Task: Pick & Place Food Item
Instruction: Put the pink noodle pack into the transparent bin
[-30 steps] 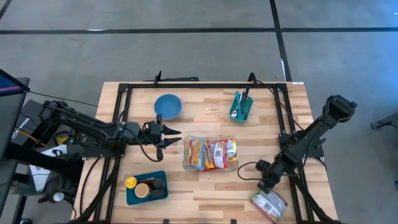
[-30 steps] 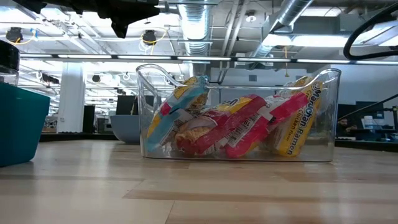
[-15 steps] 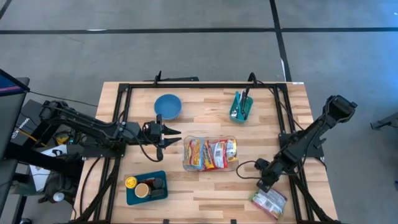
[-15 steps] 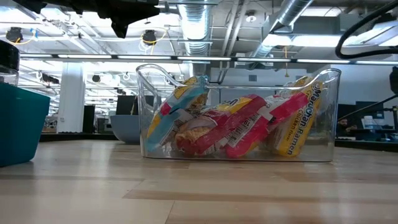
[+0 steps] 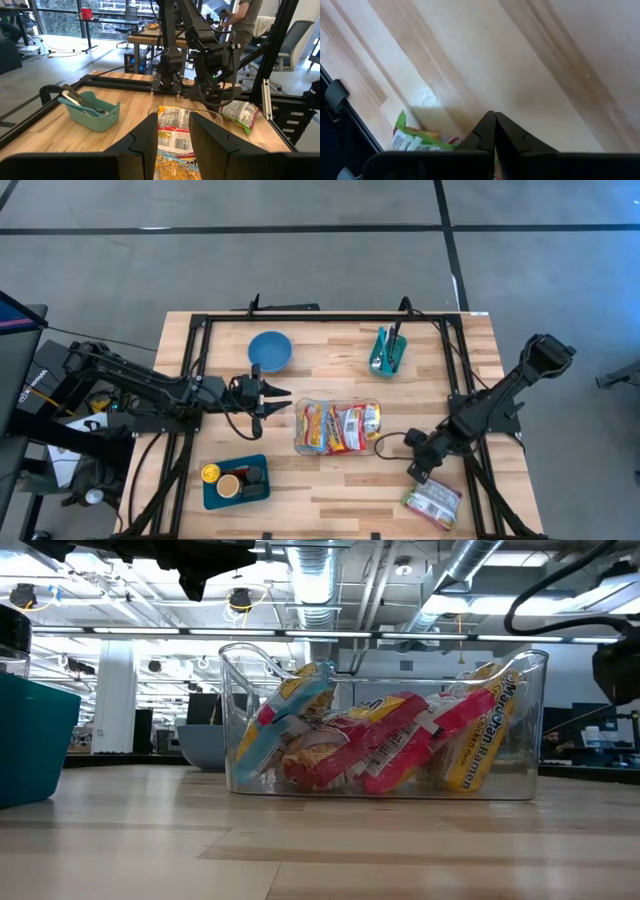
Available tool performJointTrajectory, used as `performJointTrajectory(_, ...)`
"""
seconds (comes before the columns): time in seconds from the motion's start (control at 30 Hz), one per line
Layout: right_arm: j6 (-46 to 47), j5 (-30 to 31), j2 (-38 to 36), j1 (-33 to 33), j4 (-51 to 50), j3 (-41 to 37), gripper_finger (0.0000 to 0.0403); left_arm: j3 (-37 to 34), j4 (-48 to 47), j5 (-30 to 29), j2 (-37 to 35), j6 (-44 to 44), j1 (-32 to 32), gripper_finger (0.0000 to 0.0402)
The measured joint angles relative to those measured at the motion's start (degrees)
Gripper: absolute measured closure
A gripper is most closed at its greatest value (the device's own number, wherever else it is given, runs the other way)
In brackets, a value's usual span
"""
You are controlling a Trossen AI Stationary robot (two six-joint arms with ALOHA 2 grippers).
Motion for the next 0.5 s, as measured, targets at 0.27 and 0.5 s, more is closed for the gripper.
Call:
performJointTrajectory(0.27, -1.83, -3.66, -2.24, -0.7, -2.16, 0.0, 0.0403, 0.0, 0.0, 0.0, 0.0, 0.0, 0.01, 0.0298)
performJointTrajectory(0.5, 0.88, -6.46, -7.39, -0.7, -3.4, 0.0, 0.0403, 0.0, 0.0, 0.0, 0.0, 0.0, 0.0, 0.0298)
